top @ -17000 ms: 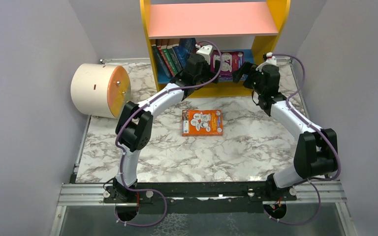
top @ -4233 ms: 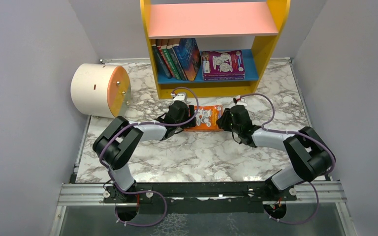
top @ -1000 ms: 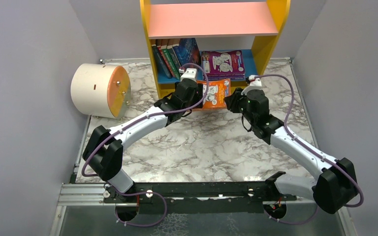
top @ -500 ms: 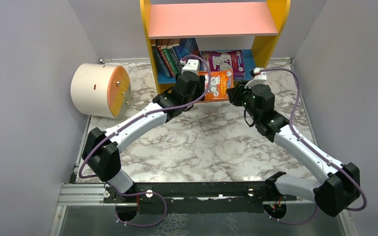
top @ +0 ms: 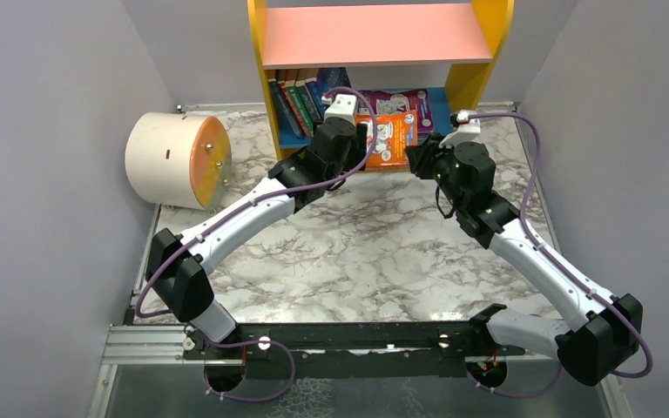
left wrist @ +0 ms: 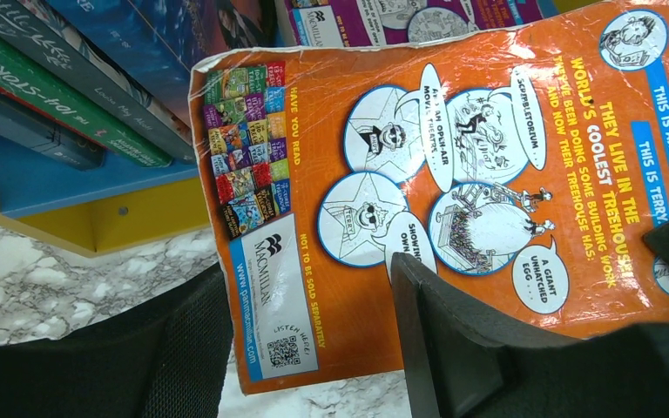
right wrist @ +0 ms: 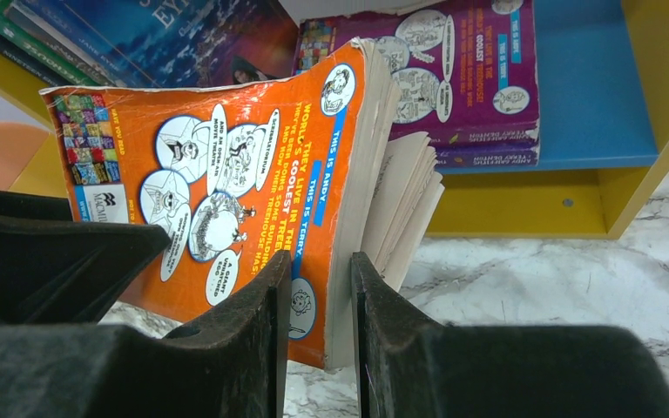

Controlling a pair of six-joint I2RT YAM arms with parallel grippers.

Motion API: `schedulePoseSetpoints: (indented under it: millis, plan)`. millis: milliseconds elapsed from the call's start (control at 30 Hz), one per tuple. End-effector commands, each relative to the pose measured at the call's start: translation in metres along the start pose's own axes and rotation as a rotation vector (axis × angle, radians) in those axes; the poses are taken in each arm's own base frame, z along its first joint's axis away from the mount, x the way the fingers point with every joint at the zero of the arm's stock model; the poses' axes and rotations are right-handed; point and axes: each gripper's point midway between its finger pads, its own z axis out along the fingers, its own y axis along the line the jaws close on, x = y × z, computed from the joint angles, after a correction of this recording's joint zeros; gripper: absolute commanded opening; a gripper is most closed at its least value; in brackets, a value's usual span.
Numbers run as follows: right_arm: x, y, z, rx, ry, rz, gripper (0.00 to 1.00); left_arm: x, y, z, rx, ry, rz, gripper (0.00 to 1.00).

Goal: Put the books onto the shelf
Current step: Pick up the book from the center of the board.

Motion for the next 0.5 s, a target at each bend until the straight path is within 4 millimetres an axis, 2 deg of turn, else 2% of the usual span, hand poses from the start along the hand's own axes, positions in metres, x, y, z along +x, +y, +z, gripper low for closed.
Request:
schedulePoseSetpoints:
  millis: [0,467]
  plan:
    - [-0.019,0.066,-0.011,-0.268,-0.012,0.046,0.07,-0.055,-0.106,-0.039,0.378,-0.139,-0.092,0.53]
    - [-0.035,0.069,-0.011,-0.276,-0.066,0.022,0.07,-0.066,-0.117,-0.036,0.396,-0.164,-0.078,0.53]
